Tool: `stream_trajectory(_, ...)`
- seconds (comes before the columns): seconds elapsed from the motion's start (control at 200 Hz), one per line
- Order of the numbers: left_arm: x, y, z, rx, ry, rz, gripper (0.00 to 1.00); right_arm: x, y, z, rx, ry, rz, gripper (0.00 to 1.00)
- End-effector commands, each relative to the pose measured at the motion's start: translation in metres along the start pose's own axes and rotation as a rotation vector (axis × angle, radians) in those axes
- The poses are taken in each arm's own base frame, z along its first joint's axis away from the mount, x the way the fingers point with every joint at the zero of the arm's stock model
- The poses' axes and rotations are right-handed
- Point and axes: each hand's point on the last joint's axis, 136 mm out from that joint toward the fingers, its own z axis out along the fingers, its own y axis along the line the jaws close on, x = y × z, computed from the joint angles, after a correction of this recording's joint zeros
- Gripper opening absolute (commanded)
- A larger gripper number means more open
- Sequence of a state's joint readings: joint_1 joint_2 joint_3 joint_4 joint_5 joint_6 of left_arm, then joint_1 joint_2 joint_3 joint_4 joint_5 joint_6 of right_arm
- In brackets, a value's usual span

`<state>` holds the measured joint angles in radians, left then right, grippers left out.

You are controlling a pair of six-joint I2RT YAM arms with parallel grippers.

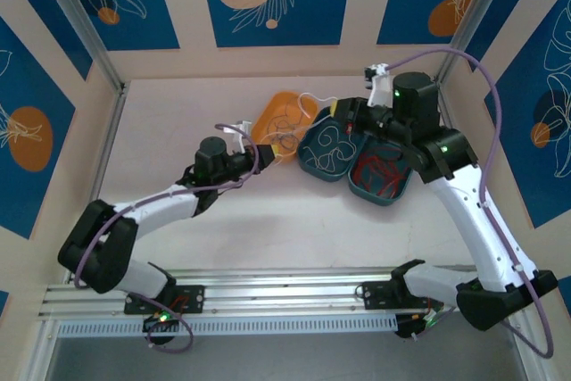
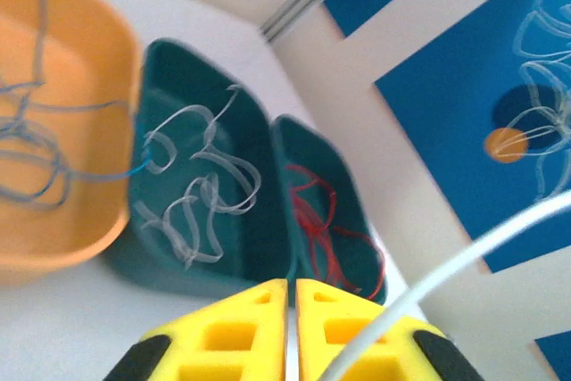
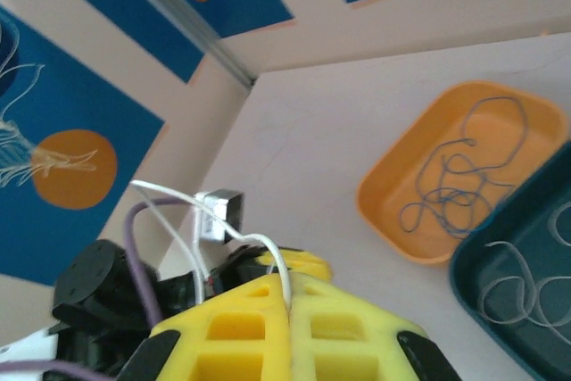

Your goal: Untangle the cables

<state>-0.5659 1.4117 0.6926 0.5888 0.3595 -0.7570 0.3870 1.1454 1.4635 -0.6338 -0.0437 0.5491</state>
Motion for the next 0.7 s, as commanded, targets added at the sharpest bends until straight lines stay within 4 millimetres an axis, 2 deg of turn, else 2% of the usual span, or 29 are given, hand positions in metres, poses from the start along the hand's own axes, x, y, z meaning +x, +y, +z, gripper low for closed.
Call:
stream_trajectory(0.0,0.007,0.018,-0.02,-0.162,0.048,0.105,0.09,-0.012,-0.04,-0.025,0.156,-0.091,0.073,0.0)
stream_trajectory(0.09,0.01,0.012,-0.026,-0.154,0.08,0.165,0.1,-0.012,-0.049,-0.027,0.191,-0.094,0.081,0.0)
stream_trajectory(0.145,0.011,0.003,-0.028,-0.118,0.101,0.202,0.14,-0.011,-0.053,-0.026,0.211,-0.088,0.076,0.0)
stream_trajectory(0.195,0.012,-0.004,-0.029,-0.088,0.113,0.223,0.24,-0.012,-0.055,-0.024,0.222,-0.082,0.07,0.0)
stream_trajectory(0.25,0.011,-0.015,-0.031,-0.046,0.114,0.243,0.41,-0.014,-0.056,-0.023,0.231,-0.078,0.057,0.0)
stream_trajectory(0.335,0.007,-0.033,-0.035,0.03,0.106,0.27,0.59,-0.02,-0.06,-0.02,0.255,-0.072,0.037,0.0)
stream_trajectory(0.41,0.004,-0.043,-0.039,0.066,0.095,0.292,0.68,-0.028,-0.062,-0.017,0.271,-0.065,0.023,0.0)
stream_trajectory(0.46,0.001,-0.041,-0.042,0.041,0.084,0.293,0.7,-0.034,-0.063,-0.015,0.276,-0.062,0.013,0.0)
stream_trajectory(0.695,-0.003,-0.022,-0.055,-0.1,0.059,0.297,0.96,-0.057,-0.073,0.001,0.323,-0.051,-0.027,0.0)
